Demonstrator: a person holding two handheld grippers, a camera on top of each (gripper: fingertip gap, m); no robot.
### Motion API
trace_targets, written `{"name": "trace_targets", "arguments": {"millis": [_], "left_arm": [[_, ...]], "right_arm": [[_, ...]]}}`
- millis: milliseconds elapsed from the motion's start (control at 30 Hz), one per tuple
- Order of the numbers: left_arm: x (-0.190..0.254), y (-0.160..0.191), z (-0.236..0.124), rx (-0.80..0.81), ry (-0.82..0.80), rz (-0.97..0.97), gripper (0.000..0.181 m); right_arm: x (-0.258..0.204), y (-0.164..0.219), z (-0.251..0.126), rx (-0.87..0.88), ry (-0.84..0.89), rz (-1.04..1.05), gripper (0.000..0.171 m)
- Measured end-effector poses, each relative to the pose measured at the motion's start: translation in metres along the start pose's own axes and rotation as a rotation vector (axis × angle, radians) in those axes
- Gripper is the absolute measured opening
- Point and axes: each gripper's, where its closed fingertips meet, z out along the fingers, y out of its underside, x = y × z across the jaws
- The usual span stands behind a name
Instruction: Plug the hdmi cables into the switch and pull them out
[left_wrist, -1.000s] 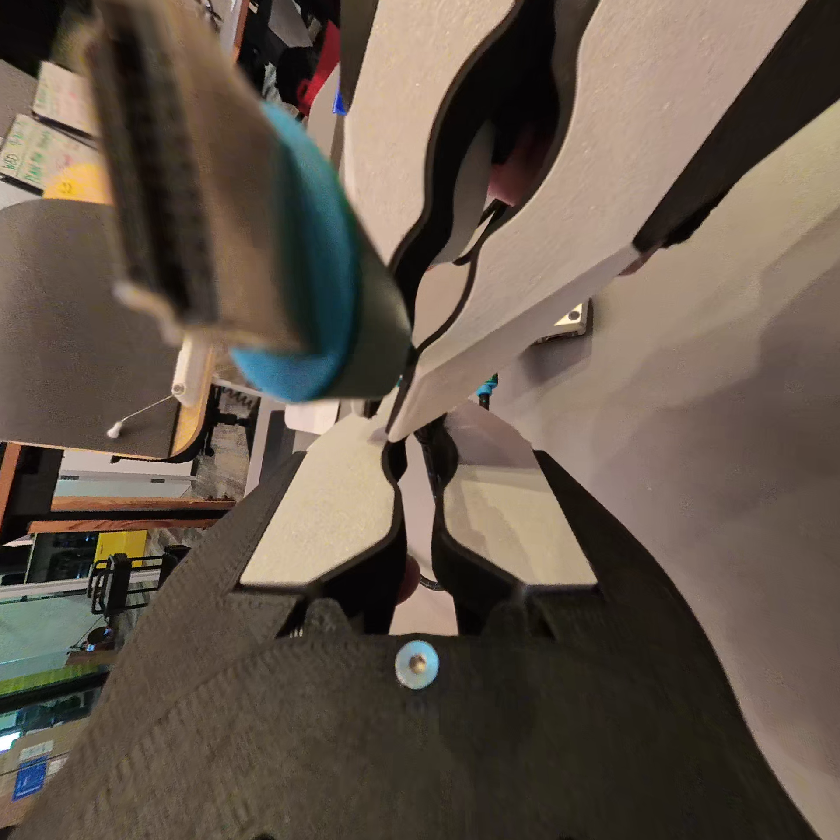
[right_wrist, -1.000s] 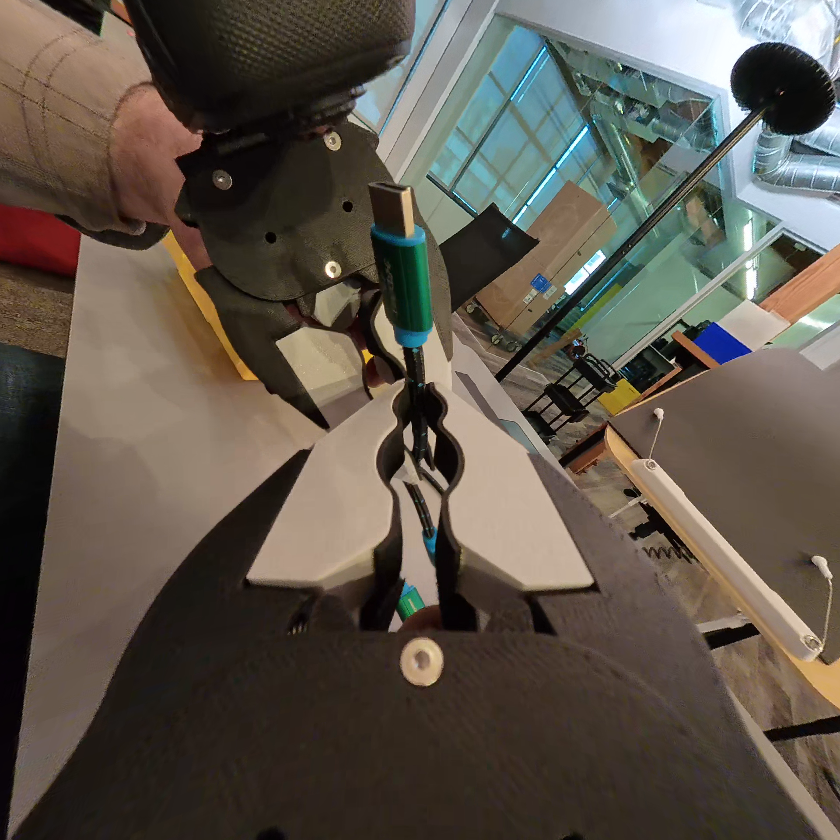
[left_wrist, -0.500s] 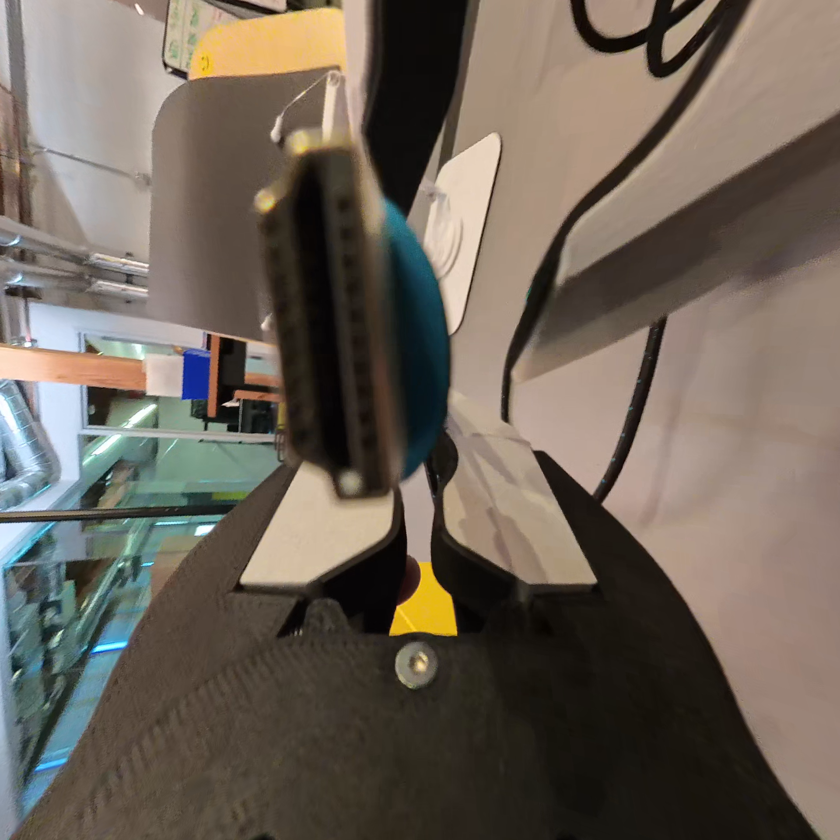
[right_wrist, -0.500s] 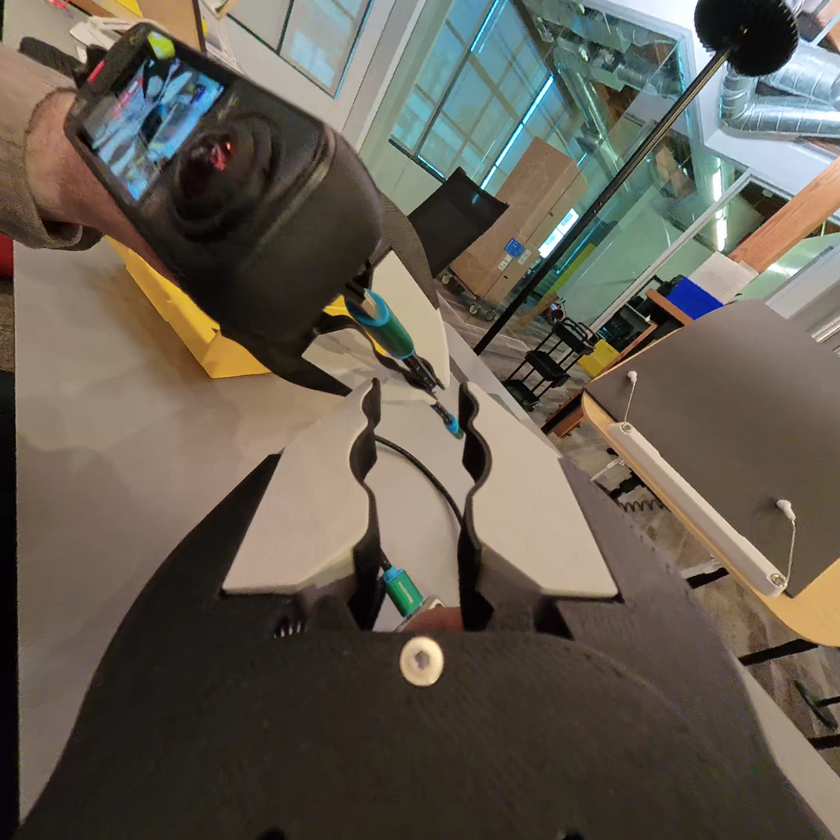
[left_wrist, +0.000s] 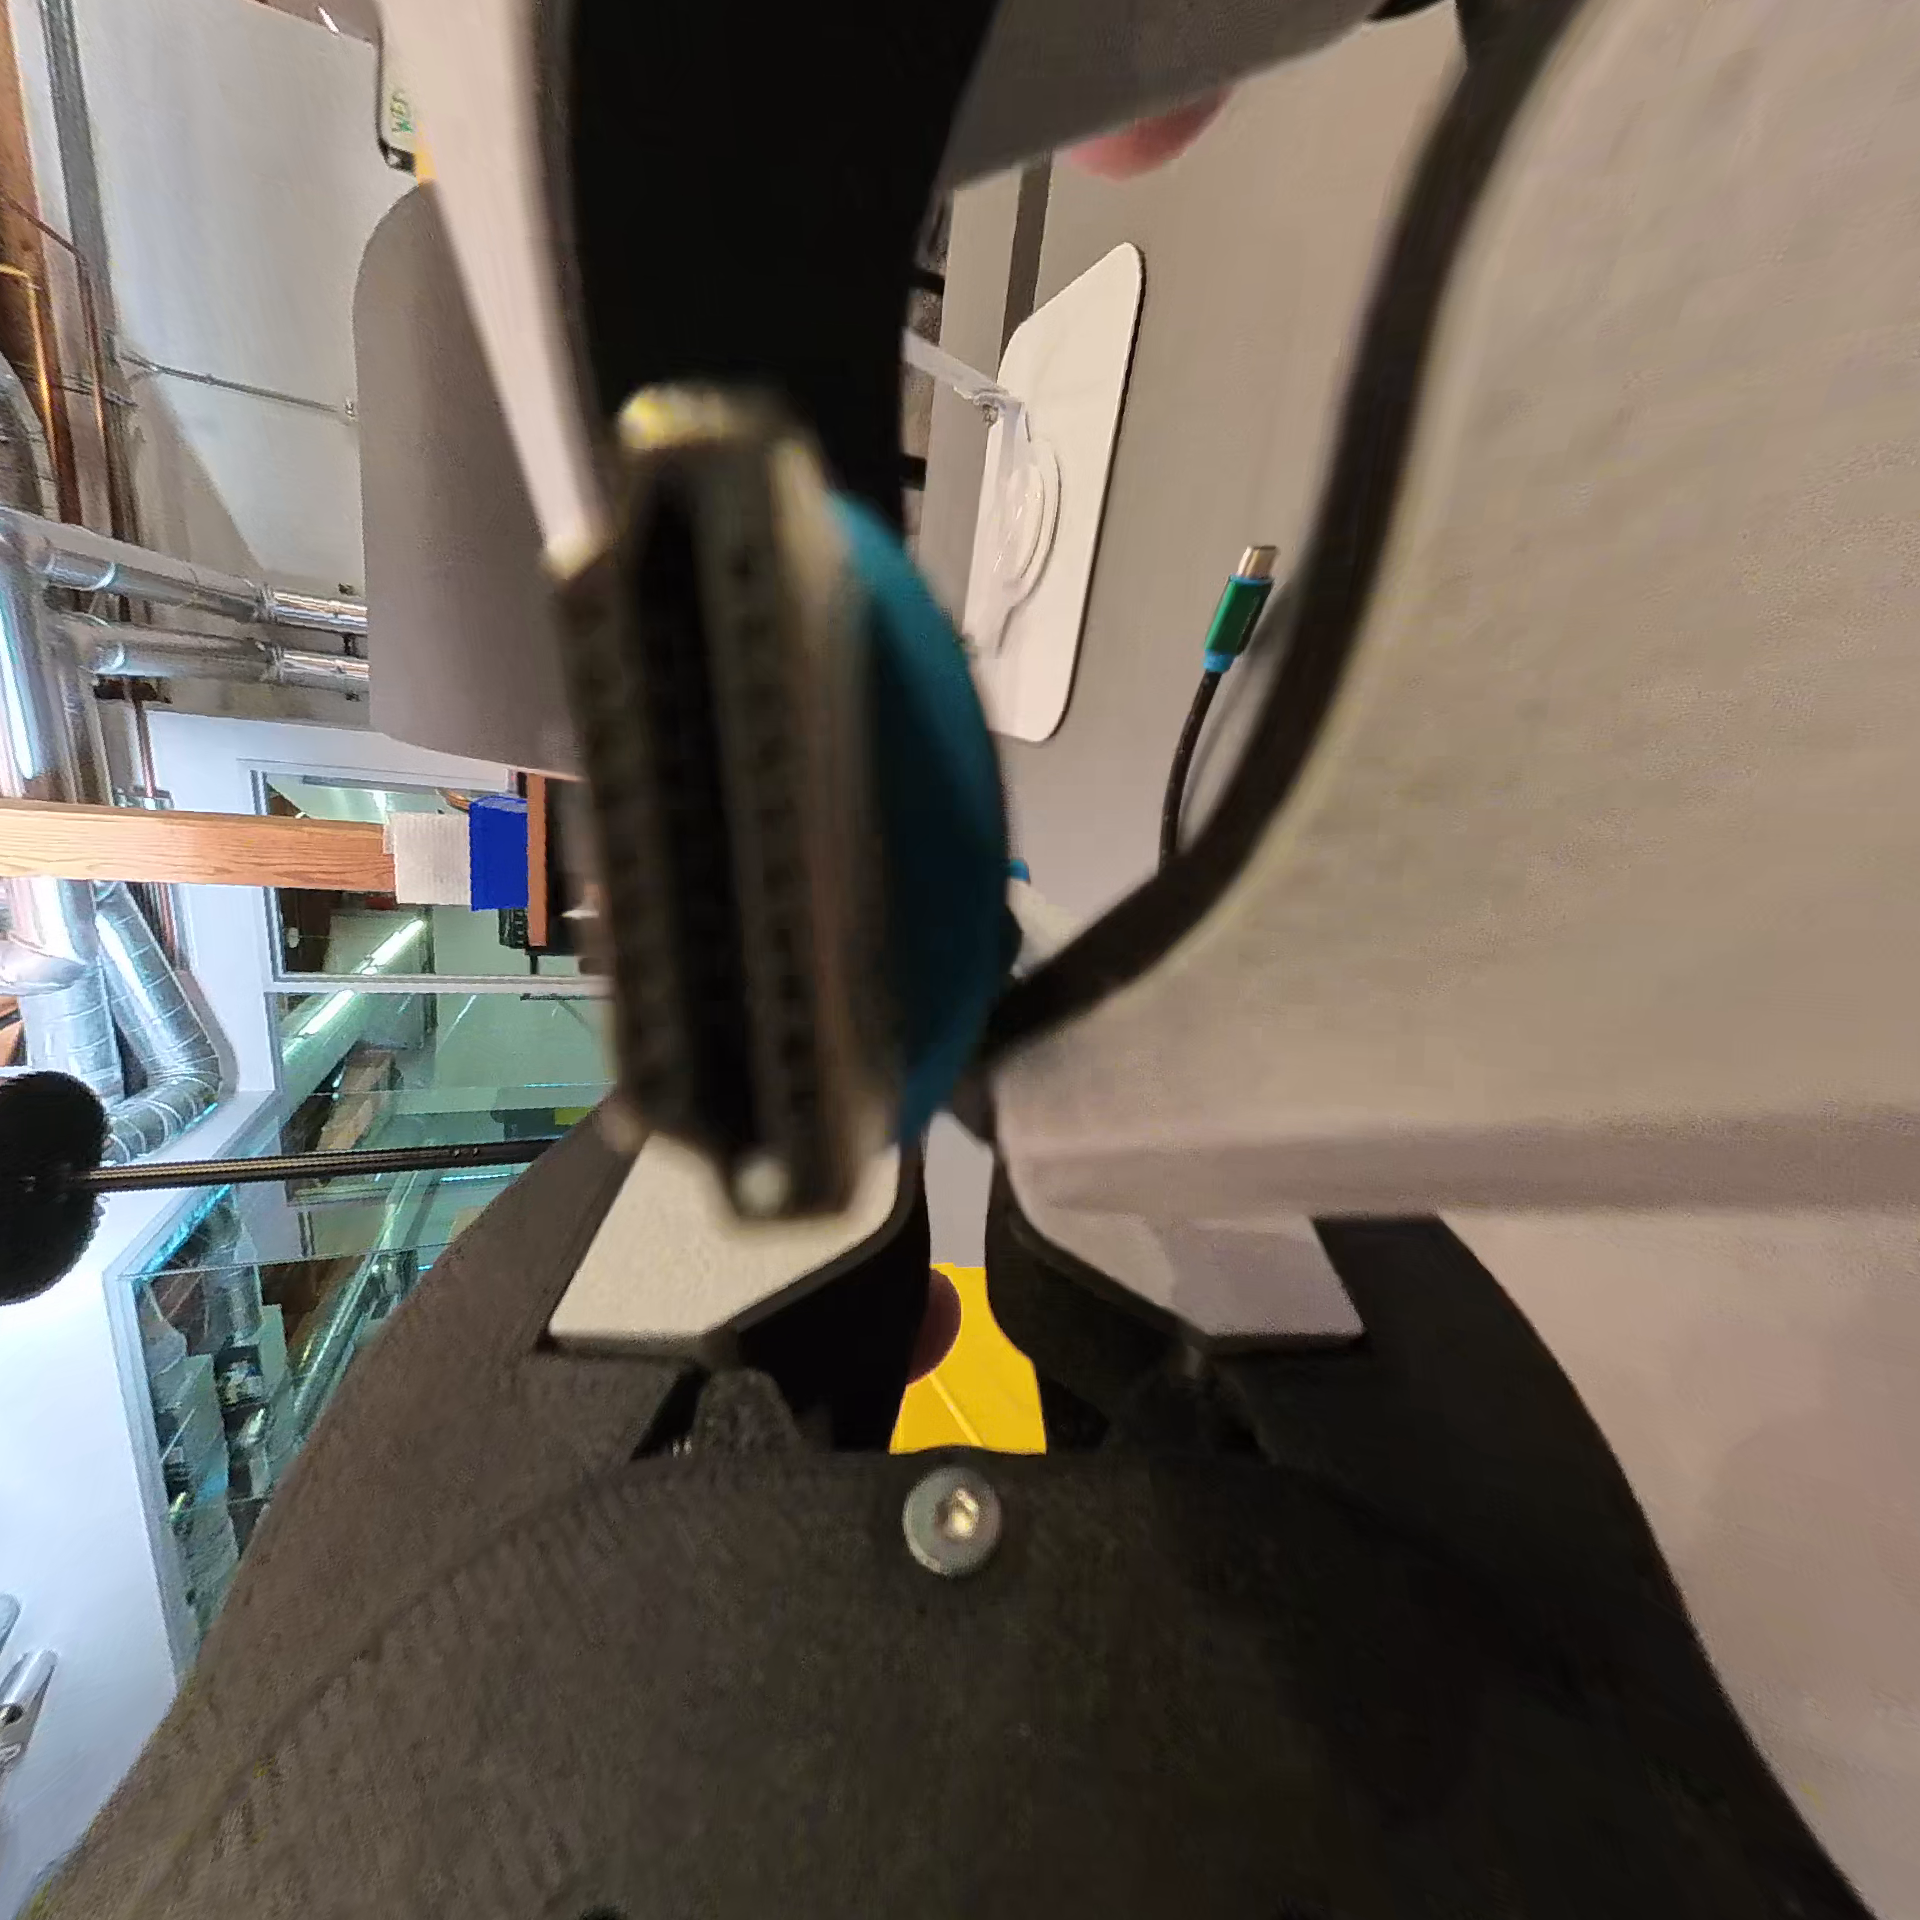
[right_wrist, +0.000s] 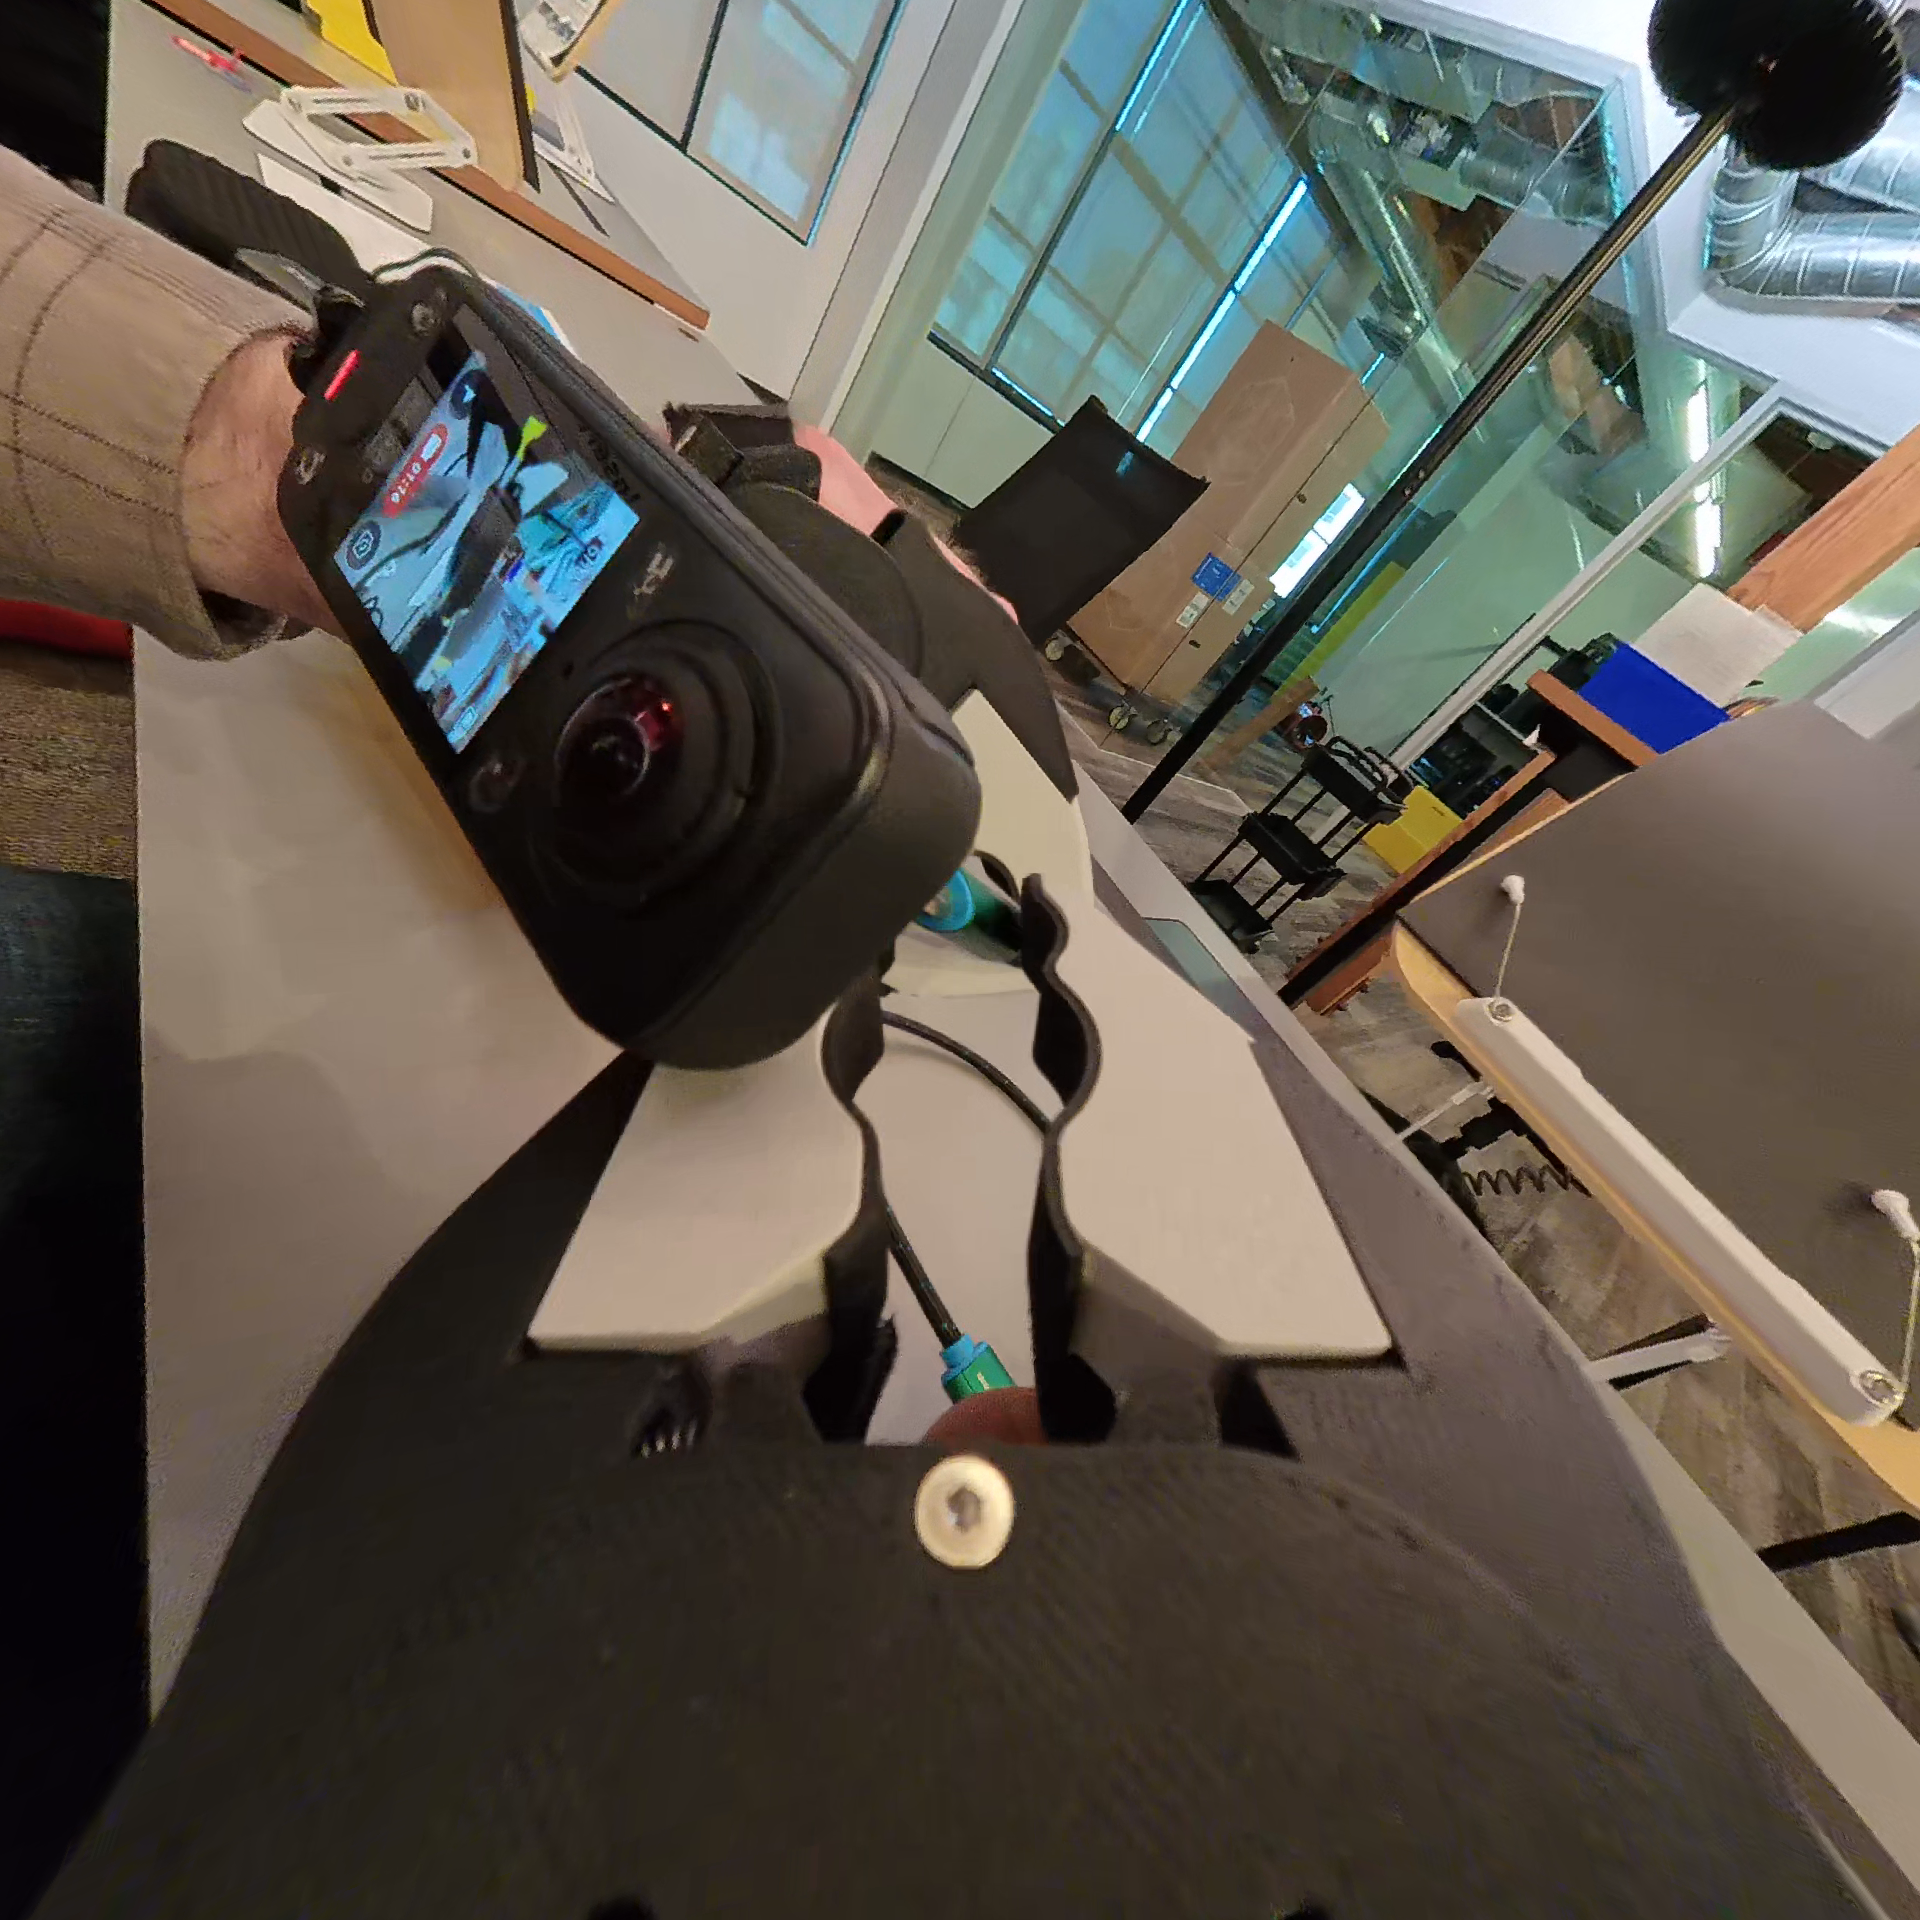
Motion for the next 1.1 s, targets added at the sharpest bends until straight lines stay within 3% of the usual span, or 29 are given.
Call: {"name": "trace_targets", "arguments": {"millis": [33,167,500,767,967,1100], "left_arm": [[0.001,-0.001,0.0,0.002,0.004,-0.004,0.075],[0.002,-0.002,0.0,0.01,0.012,-0.013,0.006],[0.018,-0.008,-0.005,0.047,0.175,-0.068,0.007],[0.016,-0.008,-0.017,0.076,0.289,-0.15,0.022],[-0.013,-0.019,-0.045,0.169,0.351,-0.335,0.021],[0.0,-0.046,-0.074,0.306,0.541,-0.461,0.018]], "right_arm": [[0.0,-0.001,0.0,0.003,0.005,-0.007,0.021],[0.005,0.0,-0.003,0.003,0.006,0.007,0.017],[0.019,0.004,-0.011,0.054,-0.02,0.13,0.012],[0.025,0.016,-0.01,0.027,-0.007,0.166,0.012],[0.032,0.024,-0.009,0.017,0.008,0.206,0.011],[0.034,0.026,-0.009,0.019,0.012,0.228,0.011]]}}
